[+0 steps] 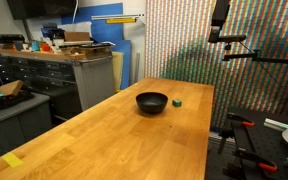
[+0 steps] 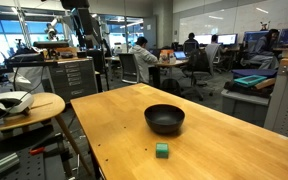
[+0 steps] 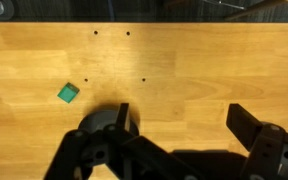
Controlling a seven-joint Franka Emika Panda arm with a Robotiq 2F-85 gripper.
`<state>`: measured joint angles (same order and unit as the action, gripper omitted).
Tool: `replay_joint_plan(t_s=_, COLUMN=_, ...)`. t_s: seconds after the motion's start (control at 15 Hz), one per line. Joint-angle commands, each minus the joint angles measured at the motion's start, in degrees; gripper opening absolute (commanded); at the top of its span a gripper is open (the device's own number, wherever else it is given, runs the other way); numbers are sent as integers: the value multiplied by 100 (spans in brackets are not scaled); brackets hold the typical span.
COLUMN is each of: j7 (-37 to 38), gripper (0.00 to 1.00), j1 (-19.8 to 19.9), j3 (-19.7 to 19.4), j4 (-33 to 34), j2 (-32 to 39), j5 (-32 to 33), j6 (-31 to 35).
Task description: Put the green block in the bowl
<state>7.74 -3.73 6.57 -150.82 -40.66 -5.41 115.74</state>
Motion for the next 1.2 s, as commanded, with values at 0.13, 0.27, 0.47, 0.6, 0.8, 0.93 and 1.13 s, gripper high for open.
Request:
replay_joint_plan(t_s=0.13, j7=-692, gripper=100, j1=242, j3=-453, j4=-103, j2=514, j5=415, j6=1069)
replay_joint_plan(t_s=0.27, j7=-902, gripper=100, j1=291, j3=-589, j4=-121, j2=696, j5=483, j6=1337)
replay_joint_plan(t_s=0.47, j7=-1183, gripper=100, j1=412, j3=-717, j4=-151, j2=957, j5=755, j6=1616)
replay_joint_plan(t_s=0.6, j7=-1377, gripper=100, j1=489, j3=-797, j4=-151, j2=1102, j5=978, j6=1618)
replay_joint_plan(t_s=0.8, j7=-1653, gripper=100, j1=604, j3=-909, j4=-143, j2=1351, j5=1307, j6=1686)
replay_joint_plan(t_s=0.93, j7=-1845, gripper=100, j1=648, j3=-1020, j4=-110, j2=1556, j5=1438, j6=1857)
replay_joint_plan(t_s=1.13, j7=-2128, gripper=100, j1=714, j3=-1193, j4=-73, j2=1888, j5=1540, j6=2151)
